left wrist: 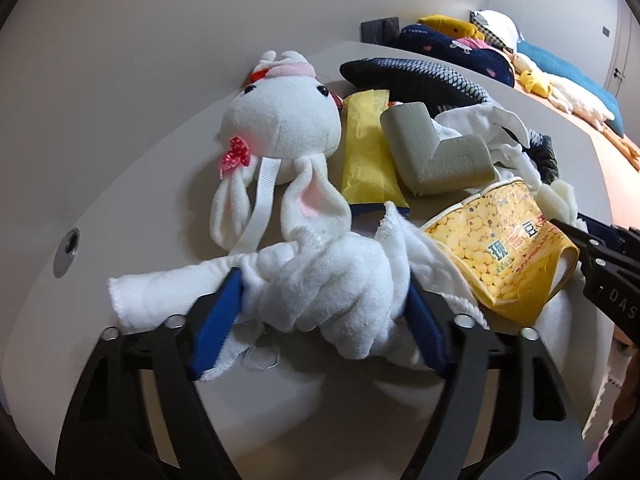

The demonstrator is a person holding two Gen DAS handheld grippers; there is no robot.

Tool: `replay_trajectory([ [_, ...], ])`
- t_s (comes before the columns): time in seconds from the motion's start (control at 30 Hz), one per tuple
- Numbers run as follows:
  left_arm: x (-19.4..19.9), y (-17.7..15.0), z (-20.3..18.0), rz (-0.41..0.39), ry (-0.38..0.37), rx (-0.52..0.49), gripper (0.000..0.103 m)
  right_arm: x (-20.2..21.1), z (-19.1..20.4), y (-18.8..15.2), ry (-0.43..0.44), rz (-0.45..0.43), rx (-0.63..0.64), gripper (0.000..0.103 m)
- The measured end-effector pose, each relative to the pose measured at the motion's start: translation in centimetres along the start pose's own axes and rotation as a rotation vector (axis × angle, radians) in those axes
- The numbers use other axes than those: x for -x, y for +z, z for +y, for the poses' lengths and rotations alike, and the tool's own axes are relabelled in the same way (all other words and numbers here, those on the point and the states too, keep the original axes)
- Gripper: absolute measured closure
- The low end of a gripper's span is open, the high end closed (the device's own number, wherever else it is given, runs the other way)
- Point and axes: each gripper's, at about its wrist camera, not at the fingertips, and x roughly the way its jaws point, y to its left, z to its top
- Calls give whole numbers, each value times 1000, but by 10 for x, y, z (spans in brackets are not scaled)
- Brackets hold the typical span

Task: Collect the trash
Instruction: 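Grasp the white towel bunny with the left gripper while the right gripper grasps a white plush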

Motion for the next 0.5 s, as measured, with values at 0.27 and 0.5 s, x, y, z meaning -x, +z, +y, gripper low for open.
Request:
replay_trajectory([
  [0.27,8,-9,5,-35,-12,-18,45,14,-5,-5,38,-29,-29,78],
  [0.5,16,-9,19,-54,-85,39,51,27,-10,-9,58,-50,-49,77],
])
